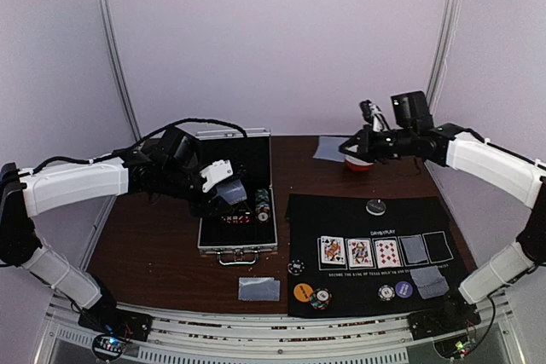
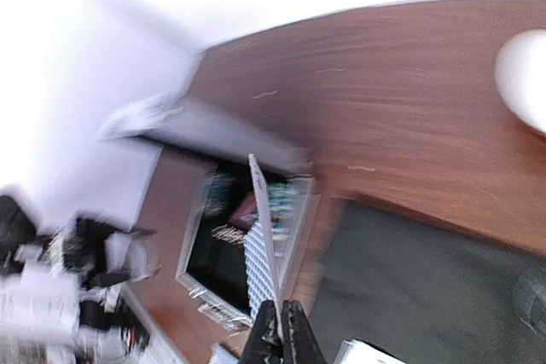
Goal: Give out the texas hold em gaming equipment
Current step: Place the poker card in the community card area.
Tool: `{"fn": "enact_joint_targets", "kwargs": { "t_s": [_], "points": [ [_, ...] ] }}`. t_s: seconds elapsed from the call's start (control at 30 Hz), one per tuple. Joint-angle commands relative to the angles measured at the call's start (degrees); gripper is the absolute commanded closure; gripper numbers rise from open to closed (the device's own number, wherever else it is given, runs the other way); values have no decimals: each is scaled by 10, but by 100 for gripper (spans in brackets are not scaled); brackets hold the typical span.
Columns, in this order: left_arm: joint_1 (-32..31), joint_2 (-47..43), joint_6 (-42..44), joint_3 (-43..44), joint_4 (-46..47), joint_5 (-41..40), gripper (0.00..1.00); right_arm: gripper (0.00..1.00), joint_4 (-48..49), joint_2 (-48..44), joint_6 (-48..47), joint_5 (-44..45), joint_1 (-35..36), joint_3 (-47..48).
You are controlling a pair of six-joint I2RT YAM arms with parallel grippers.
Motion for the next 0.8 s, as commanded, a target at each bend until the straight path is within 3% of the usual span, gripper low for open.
{"fn": "enact_joint_targets", "kwargs": {
  "t_s": [0.0,0.2,0.3,0.43,0.77],
  "points": [
    [1,-10,-2,1,20,5,51,100,-66,-128,141,135,-143,-169],
    [1,-13,-3,2,20,8,51,100,-114,-316,191,205,-335,-339],
    [1,-11,-3,2,19,15,50,100,-116,-337,207,201,-402,-390],
    [1,-13,-3,3,20,14,51,100,-145,-301,235,225,-435,-419],
    [1,-16,-3,2,20,13,51,100,-208,-336,264,230,-436,-433]
  ]
}}
